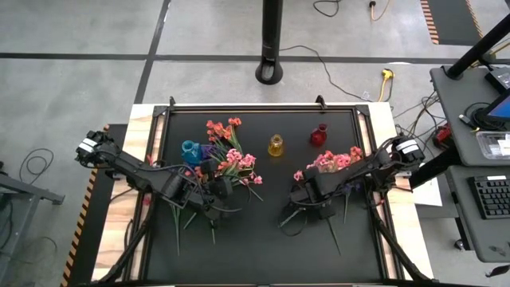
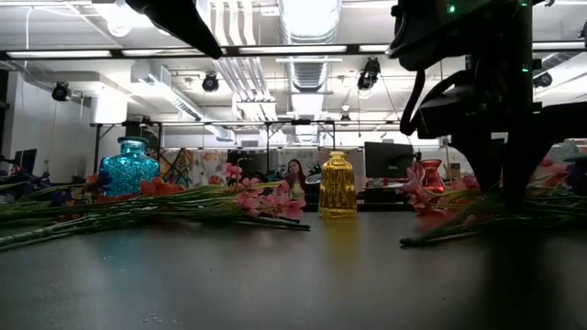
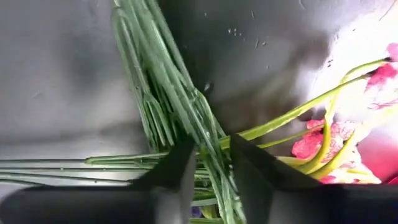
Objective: Sort flowers into vase by color
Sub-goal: Put the middle pink flowers into the red flower vase
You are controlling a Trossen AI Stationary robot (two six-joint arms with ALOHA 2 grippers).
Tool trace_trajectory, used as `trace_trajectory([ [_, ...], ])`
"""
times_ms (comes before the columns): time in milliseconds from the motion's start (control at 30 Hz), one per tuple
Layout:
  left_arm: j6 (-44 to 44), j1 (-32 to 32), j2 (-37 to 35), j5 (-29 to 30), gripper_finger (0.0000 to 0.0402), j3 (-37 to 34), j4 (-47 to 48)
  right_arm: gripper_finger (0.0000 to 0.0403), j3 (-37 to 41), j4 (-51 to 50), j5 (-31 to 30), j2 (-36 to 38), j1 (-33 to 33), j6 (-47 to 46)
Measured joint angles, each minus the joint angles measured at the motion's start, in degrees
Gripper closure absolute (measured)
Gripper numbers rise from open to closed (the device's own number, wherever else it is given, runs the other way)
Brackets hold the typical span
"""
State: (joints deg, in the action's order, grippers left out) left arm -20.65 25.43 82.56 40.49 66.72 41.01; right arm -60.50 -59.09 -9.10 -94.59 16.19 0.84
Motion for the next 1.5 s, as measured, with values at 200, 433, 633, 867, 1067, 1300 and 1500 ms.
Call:
trace_trajectory([
  [200, 0.28, -0.04, 0.00, 0.01, 0.0402, 0.00, -0.44, 0.0386, -2.59, -0.63, -2.52, 0.40, 0.03, 2.20],
  [433, 0.47, -0.04, 0.00, 0.76, 0.0402, 0.00, -0.46, 0.0385, -8.12, -3.87, -9.14, 0.40, 0.04, 8.31],
  [633, 0.64, -0.09, 0.00, 1.01, 0.0402, -0.02, -0.59, 0.0385, -10.80, -4.26, -16.89, 0.40, 0.72, 20.11],
  [867, 0.64, -0.15, 0.00, 1.11, 0.0402, -0.02, -0.70, 0.0385, -11.53, -4.96, -29.10, 0.40, 3.50, 41.54],
  [1067, 2.12, -0.13, 0.00, 2.81, 0.0402, -0.04, -0.86, 0.0385, -11.44, -4.93, -29.48, 0.40, 6.13, 56.06],
  [1300, 2.70, -0.18, 0.00, 5.59, 0.0402, -0.07, -1.02, 0.0385, -11.32, -1.73, -25.16, 0.37, 8.02, 61.59],
  [1500, 4.99, -0.22, 0.00, 5.66, 0.0402, -0.07, -1.59, 0.0385, -11.02, 7.69, -22.58, -1.06, 10.15, 59.24],
])
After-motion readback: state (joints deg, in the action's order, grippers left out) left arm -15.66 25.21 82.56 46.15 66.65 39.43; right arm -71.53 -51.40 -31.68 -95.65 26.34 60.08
